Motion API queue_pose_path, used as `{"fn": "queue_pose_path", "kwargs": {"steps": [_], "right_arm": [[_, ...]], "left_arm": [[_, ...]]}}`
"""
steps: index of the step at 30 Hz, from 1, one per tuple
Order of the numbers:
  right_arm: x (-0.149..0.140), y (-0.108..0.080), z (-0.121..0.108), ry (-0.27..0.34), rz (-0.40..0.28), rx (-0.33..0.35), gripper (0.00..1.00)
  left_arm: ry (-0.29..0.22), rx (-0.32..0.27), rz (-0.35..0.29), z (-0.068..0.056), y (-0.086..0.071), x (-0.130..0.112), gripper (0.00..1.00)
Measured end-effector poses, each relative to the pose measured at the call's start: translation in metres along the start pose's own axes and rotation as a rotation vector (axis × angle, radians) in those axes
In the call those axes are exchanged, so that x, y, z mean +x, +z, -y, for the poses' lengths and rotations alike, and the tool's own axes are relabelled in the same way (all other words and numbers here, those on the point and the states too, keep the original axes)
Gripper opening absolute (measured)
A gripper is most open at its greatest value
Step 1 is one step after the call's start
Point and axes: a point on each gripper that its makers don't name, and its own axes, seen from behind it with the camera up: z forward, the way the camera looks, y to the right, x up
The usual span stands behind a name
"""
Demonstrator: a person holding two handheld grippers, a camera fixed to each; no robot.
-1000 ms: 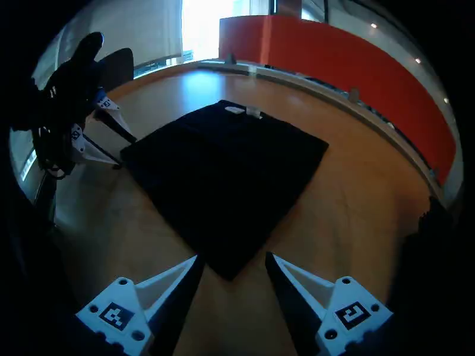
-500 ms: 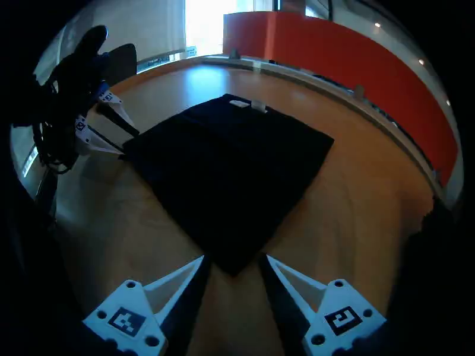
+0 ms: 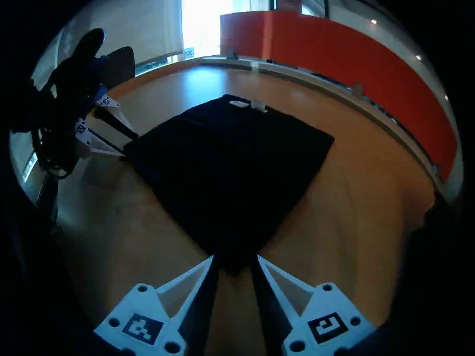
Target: Fold towel
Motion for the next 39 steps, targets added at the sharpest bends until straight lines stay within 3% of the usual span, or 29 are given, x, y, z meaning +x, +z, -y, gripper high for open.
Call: {"fn": "queue_pose_path", "kwargs": {"steps": [2,16,18,21,30,39], "right_arm": [[0.000,0.000,0.000,0.002,0.001,-0.002,0.29],[0.002,0.003,-0.001,0.024,0.010,-0.019,0.17],[0.003,0.003,-0.001,0.025,0.010,-0.023,0.16],[0.004,0.002,0.001,0.030,0.008,-0.016,0.15],[0.012,-0.006,-0.001,0.048,-0.008,-0.022,0.12],[0.039,-0.023,0.001,0.050,-0.065,-0.019,0.12]], "left_arm": [[-0.007,0.005,0.002,0.000,0.000,0.000,0.66],[-0.040,0.018,0.011,0.002,-0.004,0.000,0.47],[-0.047,0.019,0.012,0.002,-0.004,-0.001,0.20],[-0.069,0.036,0.013,0.005,-0.003,0.000,0.17],[-0.086,0.006,0.013,-0.002,-0.005,0.002,0.15],[-0.111,0.021,-0.011,0.001,-0.021,0.016,0.15]]}}
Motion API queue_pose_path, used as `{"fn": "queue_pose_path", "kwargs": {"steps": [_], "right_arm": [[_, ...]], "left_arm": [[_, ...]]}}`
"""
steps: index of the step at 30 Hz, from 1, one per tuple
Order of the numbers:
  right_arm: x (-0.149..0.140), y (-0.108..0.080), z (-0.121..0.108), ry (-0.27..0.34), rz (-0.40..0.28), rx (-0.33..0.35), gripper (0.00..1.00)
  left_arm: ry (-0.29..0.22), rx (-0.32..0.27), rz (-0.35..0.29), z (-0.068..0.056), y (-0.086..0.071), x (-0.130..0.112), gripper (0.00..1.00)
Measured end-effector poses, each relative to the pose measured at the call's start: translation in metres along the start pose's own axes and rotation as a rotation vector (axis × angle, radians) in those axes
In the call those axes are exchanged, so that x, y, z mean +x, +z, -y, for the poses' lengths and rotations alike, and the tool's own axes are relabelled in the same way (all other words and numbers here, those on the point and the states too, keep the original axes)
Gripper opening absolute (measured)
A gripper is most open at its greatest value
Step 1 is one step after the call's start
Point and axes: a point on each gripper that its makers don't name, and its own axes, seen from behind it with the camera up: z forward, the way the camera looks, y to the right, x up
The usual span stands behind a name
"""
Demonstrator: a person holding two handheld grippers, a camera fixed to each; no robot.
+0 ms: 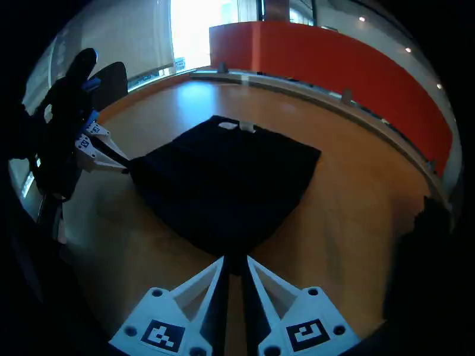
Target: Fold towel
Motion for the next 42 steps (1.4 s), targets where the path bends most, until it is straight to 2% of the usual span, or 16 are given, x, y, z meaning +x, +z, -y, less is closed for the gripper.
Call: {"fn": "queue_pose_path", "kwargs": {"steps": [9,22,31,42], "right_arm": [[0.035,-0.030,0.004,-0.034,-0.059,-0.003,0.12],[0.071,-0.071,0.010,-0.023,-0.107,0.003,0.12],[0.081,-0.090,0.014,-0.028,-0.114,0.007,0.12],[0.085,-0.104,0.018,-0.035,-0.117,0.007,0.12]], "left_arm": [[-0.020,0.020,-0.033,0.004,-0.031,0.026,0.15],[-0.049,0.028,-0.046,-0.002,-0.071,0.052,0.15],[-0.051,0.020,-0.049,-0.006,-0.089,0.061,0.15],[-0.065,0.013,-0.052,-0.012,-0.103,0.063,0.15]]}}
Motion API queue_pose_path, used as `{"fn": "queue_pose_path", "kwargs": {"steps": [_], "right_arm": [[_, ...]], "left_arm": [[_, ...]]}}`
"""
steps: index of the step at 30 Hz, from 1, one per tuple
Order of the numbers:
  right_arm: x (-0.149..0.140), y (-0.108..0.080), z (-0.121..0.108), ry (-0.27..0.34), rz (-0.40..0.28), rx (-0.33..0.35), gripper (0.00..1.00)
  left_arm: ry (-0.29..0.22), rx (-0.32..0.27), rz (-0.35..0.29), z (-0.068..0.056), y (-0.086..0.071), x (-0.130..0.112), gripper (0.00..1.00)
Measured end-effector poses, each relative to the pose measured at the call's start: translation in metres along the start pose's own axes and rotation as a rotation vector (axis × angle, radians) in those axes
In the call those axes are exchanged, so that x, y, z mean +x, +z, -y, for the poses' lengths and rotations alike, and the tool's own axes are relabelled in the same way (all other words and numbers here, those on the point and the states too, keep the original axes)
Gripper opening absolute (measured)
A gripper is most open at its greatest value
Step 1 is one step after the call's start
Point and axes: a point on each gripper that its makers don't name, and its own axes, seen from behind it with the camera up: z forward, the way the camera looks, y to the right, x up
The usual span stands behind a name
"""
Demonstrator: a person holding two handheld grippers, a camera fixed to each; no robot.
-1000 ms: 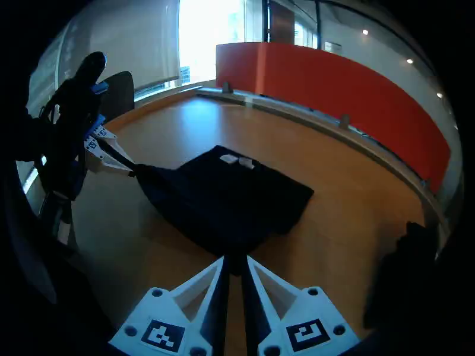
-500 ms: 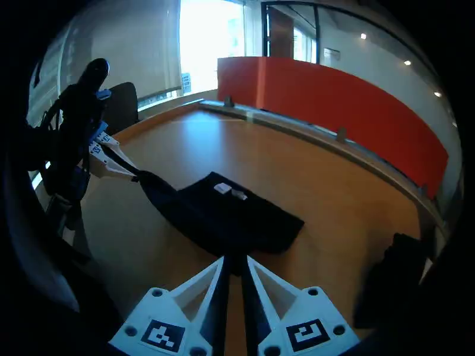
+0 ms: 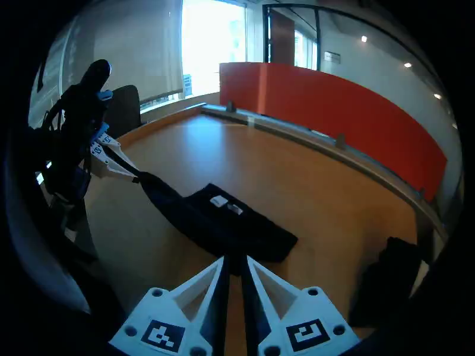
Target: Fold towel
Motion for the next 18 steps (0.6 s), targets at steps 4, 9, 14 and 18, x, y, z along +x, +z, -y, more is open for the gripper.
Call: {"fn": "queue_pose_path", "kwargs": {"steps": [4,9,14,18], "right_arm": [[-0.003,0.002,-0.001,-0.002,0.006,-0.001,0.12],[-0.005,0.005,-0.003,-0.005,0.014,-0.005,0.12],[-0.008,0.012,-0.008,-0.006,0.025,-0.005,0.12],[-0.010,0.021,-0.013,-0.003,0.034,-0.007,0.12]], "left_arm": [[-0.005,-0.004,0.005,-0.002,0.002,-0.002,0.15],[-0.007,-0.003,0.007,-0.002,0.006,-0.003,0.15],[-0.017,0.000,0.006,0.001,0.012,-0.001,0.15],[-0.029,0.004,0.006,0.004,0.019,0.001,0.15]]}}
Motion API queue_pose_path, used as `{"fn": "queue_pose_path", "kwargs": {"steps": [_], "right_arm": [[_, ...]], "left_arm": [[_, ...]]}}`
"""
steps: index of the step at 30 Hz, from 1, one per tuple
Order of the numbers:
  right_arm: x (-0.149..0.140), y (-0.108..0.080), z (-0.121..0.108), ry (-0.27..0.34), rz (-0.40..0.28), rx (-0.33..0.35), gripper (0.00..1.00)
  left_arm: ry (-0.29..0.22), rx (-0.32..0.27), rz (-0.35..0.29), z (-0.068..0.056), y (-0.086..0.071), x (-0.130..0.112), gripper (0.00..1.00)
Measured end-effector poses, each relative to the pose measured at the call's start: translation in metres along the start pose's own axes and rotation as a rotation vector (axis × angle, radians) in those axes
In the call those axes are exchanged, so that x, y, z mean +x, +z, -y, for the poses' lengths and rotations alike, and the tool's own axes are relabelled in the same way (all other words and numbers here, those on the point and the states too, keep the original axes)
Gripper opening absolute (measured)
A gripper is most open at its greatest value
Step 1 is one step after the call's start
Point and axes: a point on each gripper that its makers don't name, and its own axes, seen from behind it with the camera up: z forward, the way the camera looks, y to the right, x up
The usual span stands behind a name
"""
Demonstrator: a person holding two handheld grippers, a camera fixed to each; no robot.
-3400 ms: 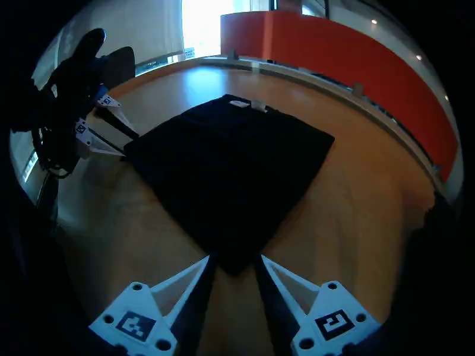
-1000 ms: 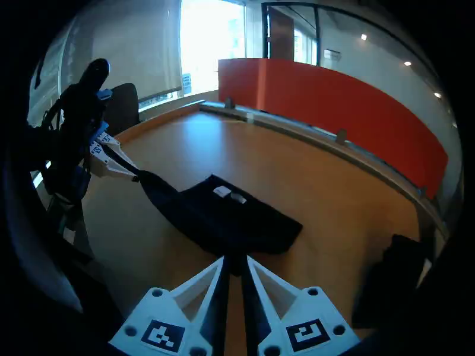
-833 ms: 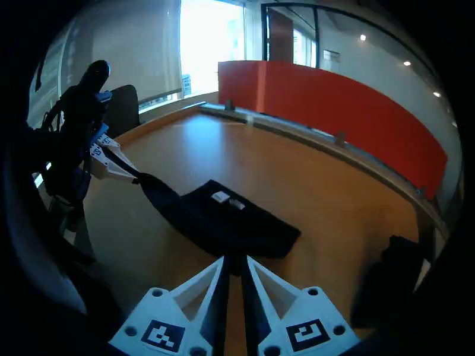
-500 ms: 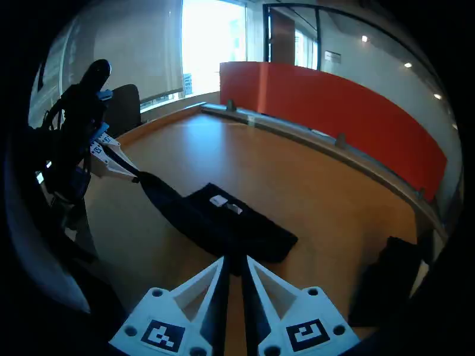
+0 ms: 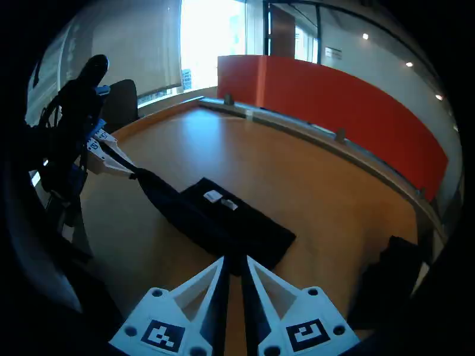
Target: Fold towel
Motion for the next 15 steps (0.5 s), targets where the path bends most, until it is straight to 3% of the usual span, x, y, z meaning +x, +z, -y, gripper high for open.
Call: {"fn": "queue_pose_path", "kwargs": {"steps": [6,15], "right_arm": [[0.000,0.017,-0.013,0.012,0.013,-0.003,0.12],[-0.002,0.046,-0.034,0.009,0.050,-0.014,0.12]], "left_arm": [[-0.017,0.003,0.000,0.005,0.015,0.006,0.15],[0.001,0.011,0.016,0.019,0.047,0.014,0.15]]}}
